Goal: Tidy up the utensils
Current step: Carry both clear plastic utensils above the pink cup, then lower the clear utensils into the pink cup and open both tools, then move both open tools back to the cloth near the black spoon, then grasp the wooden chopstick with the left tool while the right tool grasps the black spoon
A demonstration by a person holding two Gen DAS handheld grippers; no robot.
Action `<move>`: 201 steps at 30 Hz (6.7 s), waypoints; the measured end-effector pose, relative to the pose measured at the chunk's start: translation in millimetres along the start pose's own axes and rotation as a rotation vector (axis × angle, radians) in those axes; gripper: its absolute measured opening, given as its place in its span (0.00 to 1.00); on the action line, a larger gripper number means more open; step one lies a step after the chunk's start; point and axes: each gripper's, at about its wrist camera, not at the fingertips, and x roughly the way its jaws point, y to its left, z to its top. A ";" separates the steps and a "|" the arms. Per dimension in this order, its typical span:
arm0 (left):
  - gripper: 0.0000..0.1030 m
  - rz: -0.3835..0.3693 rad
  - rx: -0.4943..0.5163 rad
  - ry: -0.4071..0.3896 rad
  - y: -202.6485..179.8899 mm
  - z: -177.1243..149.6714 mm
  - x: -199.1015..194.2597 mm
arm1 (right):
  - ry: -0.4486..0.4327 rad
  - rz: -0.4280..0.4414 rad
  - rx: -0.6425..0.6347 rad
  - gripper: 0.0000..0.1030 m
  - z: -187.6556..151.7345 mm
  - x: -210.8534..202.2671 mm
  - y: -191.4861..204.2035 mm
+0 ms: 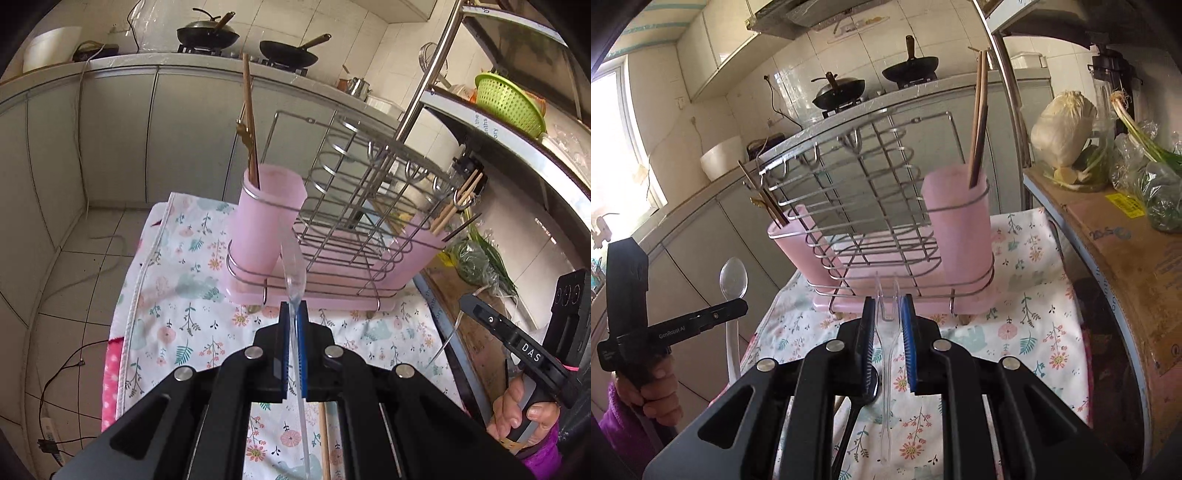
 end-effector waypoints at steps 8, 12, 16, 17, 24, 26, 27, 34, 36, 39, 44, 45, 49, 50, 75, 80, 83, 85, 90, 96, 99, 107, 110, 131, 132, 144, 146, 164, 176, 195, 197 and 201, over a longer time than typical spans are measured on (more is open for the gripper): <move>0.03 -0.020 -0.008 -0.114 -3.3 26.2 -30.0 | -0.107 0.013 0.018 0.14 43.9 -25.6 -10.8; 0.03 -0.030 -0.022 -0.166 -3.8 40.5 -39.9 | -0.175 -0.007 -0.007 0.14 64.1 -36.4 -6.1; 0.03 -0.041 -0.029 -0.212 -6.3 60.3 -46.1 | -0.261 -0.048 -0.058 0.14 87.1 -47.8 2.5; 0.03 -0.045 -0.029 -0.222 -7.6 64.1 -47.6 | -0.282 -0.052 -0.066 0.14 92.4 -51.1 5.1; 0.03 -0.070 -0.016 -0.258 -19.4 78.1 -47.5 | -0.443 -0.115 -0.154 0.14 130.4 -67.5 20.8; 0.03 -0.065 -0.013 -0.269 -21.4 80.5 -45.7 | -0.470 -0.144 -0.180 0.14 138.2 -64.7 23.2; 0.03 -0.060 -0.011 -0.277 -22.1 81.8 -45.0 | -0.473 -0.157 -0.189 0.14 140.0 -61.7 23.6; 0.03 -0.012 -0.017 -0.379 -24.6 101.8 -44.2 | -0.383 -0.191 -0.180 0.14 131.0 -20.3 7.7; 0.03 0.023 0.001 -0.426 -28.1 108.2 -42.9 | -0.346 -0.190 -0.166 0.14 124.3 -9.2 1.6; 0.03 0.069 0.025 -0.486 -32.7 114.8 -36.0 | -0.313 -0.190 -0.159 0.14 115.7 0.7 -4.0; 0.03 0.152 0.047 -0.569 -36.4 120.1 -11.3 | -0.280 -0.181 -0.149 0.14 106.8 10.3 -10.9; 0.03 0.169 0.055 -0.584 -37.0 120.0 -5.7 | -0.276 -0.181 -0.148 0.14 104.8 11.3 -11.2; 0.03 0.260 0.093 -0.666 -41.7 112.5 13.4 | -0.263 -0.176 -0.146 0.14 101.8 15.6 -13.4; 0.03 0.276 0.099 -0.680 -42.7 110.2 18.2 | -0.260 -0.176 -0.147 0.14 101.2 16.6 -13.5; 0.04 0.236 0.039 -0.385 -0.9 52.9 62.5 | -0.146 -0.201 -0.149 0.14 88.1 38.0 -16.7; 0.08 0.201 -0.024 -0.323 12.0 59.9 63.3 | -0.134 -0.217 -0.160 0.15 86.9 38.1 -14.9; 0.25 0.179 -0.065 -0.299 18.6 64.0 61.7 | -0.116 -0.220 -0.162 0.16 87.3 38.2 -15.2; 0.25 0.156 -0.082 -0.283 22.7 65.7 60.4 | -0.112 -0.212 -0.158 0.30 87.2 36.6 -15.7; 0.26 0.147 -0.085 -0.288 21.9 65.5 50.9 | -0.134 -0.209 -0.158 0.39 87.8 26.4 -13.2; 0.26 0.145 -0.073 -0.298 20.1 63.1 34.9 | -0.158 -0.205 -0.146 0.39 87.1 6.7 -9.5; 0.26 0.139 -0.077 -0.296 19.7 60.5 25.9 | -0.164 -0.200 -0.146 0.39 81.4 -3.0 -6.9; 0.26 0.089 -0.131 -0.246 30.7 33.1 6.6 | -0.126 -0.151 -0.097 0.39 48.6 -20.3 -4.7; 0.26 0.075 -0.146 -0.191 33.6 17.1 8.0 | -0.067 -0.130 -0.081 0.39 31.1 -15.5 -5.0; 0.25 0.016 -0.030 0.150 -8.2 -69.8 54.0 | 0.304 -0.045 -0.045 0.39 -74.4 45.8 11.0; 0.25 0.015 -0.026 0.163 -10.2 -71.8 56.4 | 0.310 -0.042 -0.042 0.39 -75.8 47.1 10.7; 0.25 -0.026 0.040 0.335 -28.1 -90.9 85.7 | 0.340 -0.014 0.025 0.39 -82.0 53.5 -3.6; 0.25 -0.019 0.043 0.358 -28.9 -94.4 90.4 | 0.344 -0.011 0.028 0.39 -82.7 54.3 -4.6; 0.00 0.049 0.049 0.342 -24.6 -98.0 88.8 | 0.365 -0.007 0.042 0.39 -87.3 58.0 -5.7; 0.00 0.108 0.011 0.338 -1.5 -96.9 76.8 | 0.377 -0.007 0.053 0.39 -89.2 59.7 -6.8; 0.15 -0.008 0.119 0.439 -33.7 -78.6 106.6 | 0.447 0.074 0.217 0.39 -96.1 73.9 -25.3; 0.15 0.022 0.158 0.462 -39.2 -80.1 116.5 | 0.448 0.067 0.221 0.39 -96.3 74.6 -26.7; 0.14 0.050 0.177 0.505 -40.6 -84.4 135.0 | 0.452 0.066 0.215 0.39 -96.4 76.7 -26.7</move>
